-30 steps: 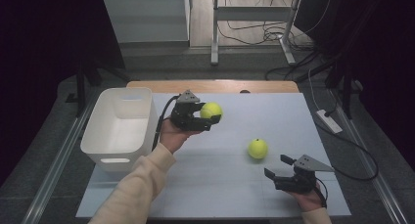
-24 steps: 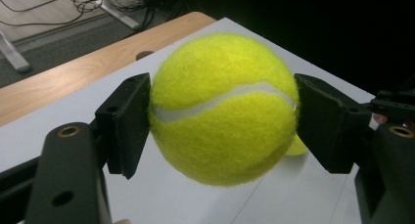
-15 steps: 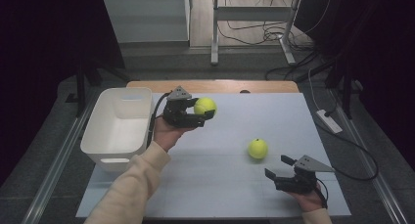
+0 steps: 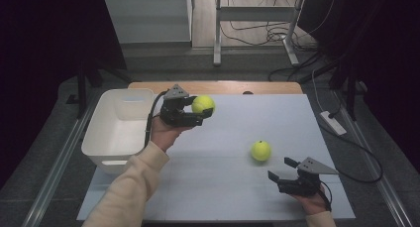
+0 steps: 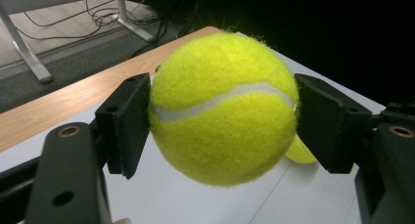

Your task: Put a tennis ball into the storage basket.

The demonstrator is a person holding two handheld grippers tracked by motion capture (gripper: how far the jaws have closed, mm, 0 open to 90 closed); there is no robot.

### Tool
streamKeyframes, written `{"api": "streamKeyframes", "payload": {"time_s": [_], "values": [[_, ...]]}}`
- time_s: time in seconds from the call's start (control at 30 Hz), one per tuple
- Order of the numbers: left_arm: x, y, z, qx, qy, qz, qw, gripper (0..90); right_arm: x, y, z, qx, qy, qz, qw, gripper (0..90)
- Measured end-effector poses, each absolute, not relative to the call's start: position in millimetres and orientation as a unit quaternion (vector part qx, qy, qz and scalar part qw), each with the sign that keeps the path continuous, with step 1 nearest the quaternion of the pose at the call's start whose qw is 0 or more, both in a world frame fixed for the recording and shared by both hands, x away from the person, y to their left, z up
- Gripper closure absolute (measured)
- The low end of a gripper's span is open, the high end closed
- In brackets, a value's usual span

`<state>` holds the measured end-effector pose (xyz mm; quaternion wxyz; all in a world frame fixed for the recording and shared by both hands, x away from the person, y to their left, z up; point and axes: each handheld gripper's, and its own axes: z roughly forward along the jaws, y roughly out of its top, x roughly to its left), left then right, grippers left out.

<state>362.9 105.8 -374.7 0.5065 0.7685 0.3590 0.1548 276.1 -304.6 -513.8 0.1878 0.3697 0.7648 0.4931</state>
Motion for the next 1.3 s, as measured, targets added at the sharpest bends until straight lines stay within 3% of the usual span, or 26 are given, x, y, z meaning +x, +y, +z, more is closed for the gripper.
{"api": "streamKeyframes", "payload": {"time_s": [1.3], "values": [[358, 140, -352, 0.748, 0.381, 0.187, 0.51, 27.0, 275, -303, -512, 0.366, 0.766, 0.493, 0.192, 14.7]]}}
